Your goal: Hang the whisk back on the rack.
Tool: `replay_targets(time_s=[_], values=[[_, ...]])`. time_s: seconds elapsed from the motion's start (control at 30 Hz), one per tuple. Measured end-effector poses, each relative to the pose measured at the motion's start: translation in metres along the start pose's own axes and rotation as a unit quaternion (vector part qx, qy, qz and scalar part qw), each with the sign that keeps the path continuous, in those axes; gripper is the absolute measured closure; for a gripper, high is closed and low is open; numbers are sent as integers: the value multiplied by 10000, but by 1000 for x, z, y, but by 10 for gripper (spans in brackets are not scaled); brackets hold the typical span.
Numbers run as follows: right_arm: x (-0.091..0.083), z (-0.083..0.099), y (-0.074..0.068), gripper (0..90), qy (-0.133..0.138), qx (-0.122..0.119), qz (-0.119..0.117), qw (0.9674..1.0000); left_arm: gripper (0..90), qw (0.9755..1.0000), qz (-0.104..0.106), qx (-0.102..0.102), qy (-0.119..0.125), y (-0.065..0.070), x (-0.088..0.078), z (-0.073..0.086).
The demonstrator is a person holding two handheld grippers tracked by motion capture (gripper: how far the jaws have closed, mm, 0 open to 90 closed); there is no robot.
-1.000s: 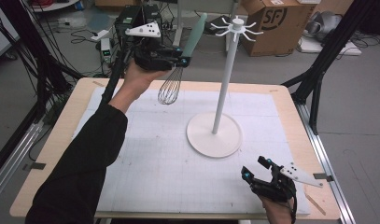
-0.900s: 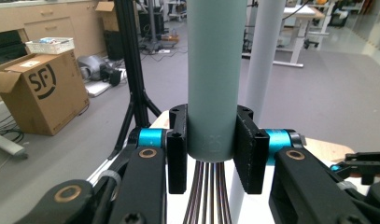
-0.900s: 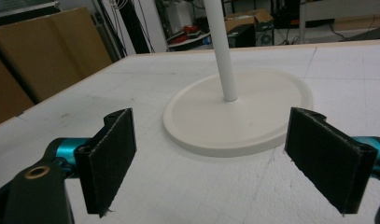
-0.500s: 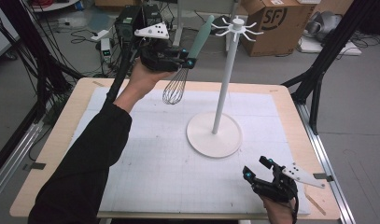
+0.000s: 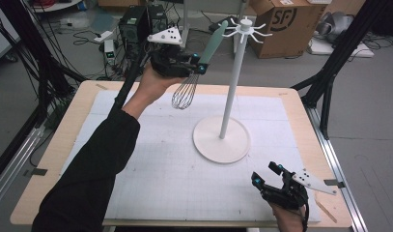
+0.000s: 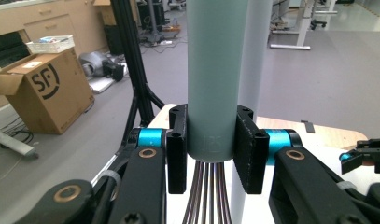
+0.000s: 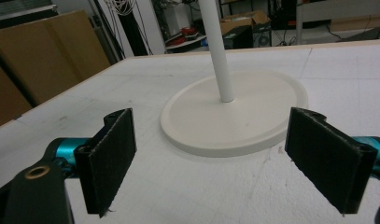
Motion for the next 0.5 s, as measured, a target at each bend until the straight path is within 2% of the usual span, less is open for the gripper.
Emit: replay_targets(time_s=[0.13, 0.23, 0.27, 0.33, 0.47, 0.5], values=[[0, 0, 0, 154, -5, -27, 6, 10000, 691, 10000, 47, -29, 52, 2, 4, 2], [0, 1, -1, 154, -19, -14, -3, 10000, 683, 9997, 109, -106, 185, 4, 4, 6], [0, 1, -1, 154, -12, -16, -3, 10000, 654, 9992, 141, -222, 288, 4, 4, 6], [0, 1, -1, 154, 2, -30, 16, 10000, 508, 9986, 116, -359, 362, 3, 3, 6], [-1, 1, -2, 154, 1, -19, 13, 10000, 373, 9988, 110, -354, 306, 7, 2, 7], [-1, 1, -3, 154, 1, -13, 9, 10000, 351, 9986, 56, -357, 379, 10, 1, 9]])
Point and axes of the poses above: each handheld gripper's, and its own axes: x roughly forward along the jaws, z roughly out of its underside, y roughly to its right, the point moved 3 cm from there along x, roughly forward along the jaws, and after that the axes turned 6 degrees about x, right-handed, at the moved point
